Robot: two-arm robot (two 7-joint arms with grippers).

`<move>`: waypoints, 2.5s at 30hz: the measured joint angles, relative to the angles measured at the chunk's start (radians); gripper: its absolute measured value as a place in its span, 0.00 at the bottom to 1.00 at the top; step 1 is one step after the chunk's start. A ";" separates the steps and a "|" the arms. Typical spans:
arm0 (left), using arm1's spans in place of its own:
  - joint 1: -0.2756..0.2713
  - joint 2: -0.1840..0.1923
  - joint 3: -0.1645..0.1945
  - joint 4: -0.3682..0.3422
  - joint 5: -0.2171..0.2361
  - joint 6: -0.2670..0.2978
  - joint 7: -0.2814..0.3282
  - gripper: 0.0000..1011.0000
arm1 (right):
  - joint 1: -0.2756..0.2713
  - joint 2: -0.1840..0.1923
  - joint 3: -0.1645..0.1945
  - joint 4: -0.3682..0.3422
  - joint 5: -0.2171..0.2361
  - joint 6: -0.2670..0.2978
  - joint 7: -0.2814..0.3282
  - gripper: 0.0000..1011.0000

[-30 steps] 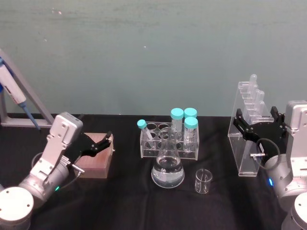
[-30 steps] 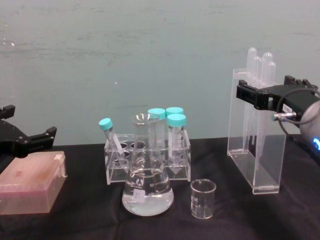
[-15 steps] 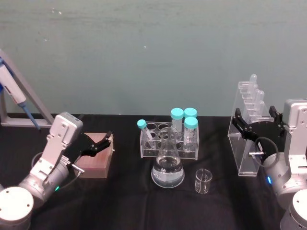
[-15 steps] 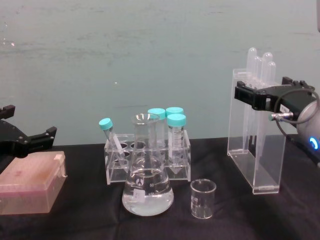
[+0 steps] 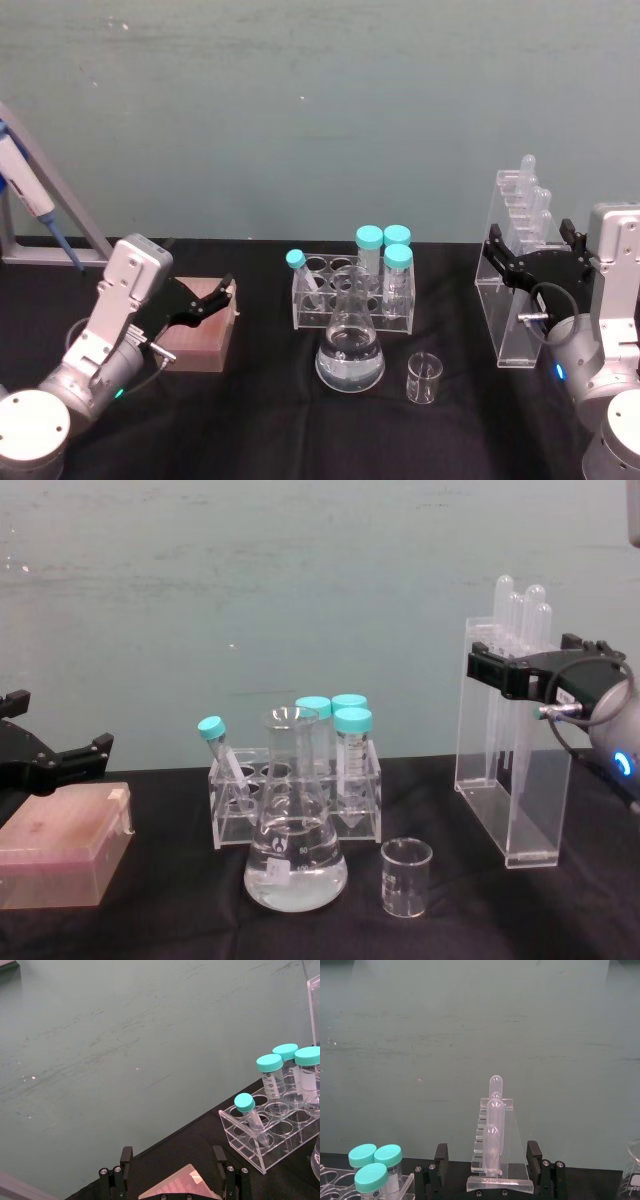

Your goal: Place the experimental apparatus aside using one hand.

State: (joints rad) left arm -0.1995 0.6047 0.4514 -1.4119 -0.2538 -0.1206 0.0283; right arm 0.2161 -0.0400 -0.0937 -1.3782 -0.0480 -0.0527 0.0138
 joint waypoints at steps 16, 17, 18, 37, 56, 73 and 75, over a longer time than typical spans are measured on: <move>0.000 0.000 0.000 0.000 0.000 0.000 0.000 0.99 | 0.017 0.001 -0.002 0.024 -0.003 -0.002 0.003 0.99; 0.000 0.000 0.000 0.000 0.000 0.000 0.000 0.99 | 0.017 0.001 -0.002 0.024 -0.003 -0.002 0.003 0.99; 0.000 0.000 0.000 0.000 0.000 0.000 0.000 0.99 | 0.018 0.001 -0.001 0.025 -0.003 -0.002 0.003 0.99; 0.000 0.000 0.000 0.000 0.000 0.000 0.000 0.99 | 0.028 0.009 -0.002 0.034 -0.002 -0.015 0.015 0.99; 0.000 0.000 0.000 0.000 0.000 0.000 0.000 0.99 | 0.026 0.007 -0.001 0.034 -0.002 -0.014 0.011 0.99; 0.000 0.000 0.000 0.000 0.000 0.000 0.000 0.99 | 0.026 0.007 -0.001 0.033 -0.001 -0.013 0.009 0.99; 0.000 0.000 0.000 0.000 0.000 0.000 0.000 0.99 | 0.026 0.006 -0.001 0.033 -0.001 -0.013 0.009 0.99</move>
State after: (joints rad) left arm -0.1995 0.6047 0.4514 -1.4120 -0.2539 -0.1205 0.0283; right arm 0.2423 -0.0335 -0.0944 -1.3454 -0.0488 -0.0660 0.0232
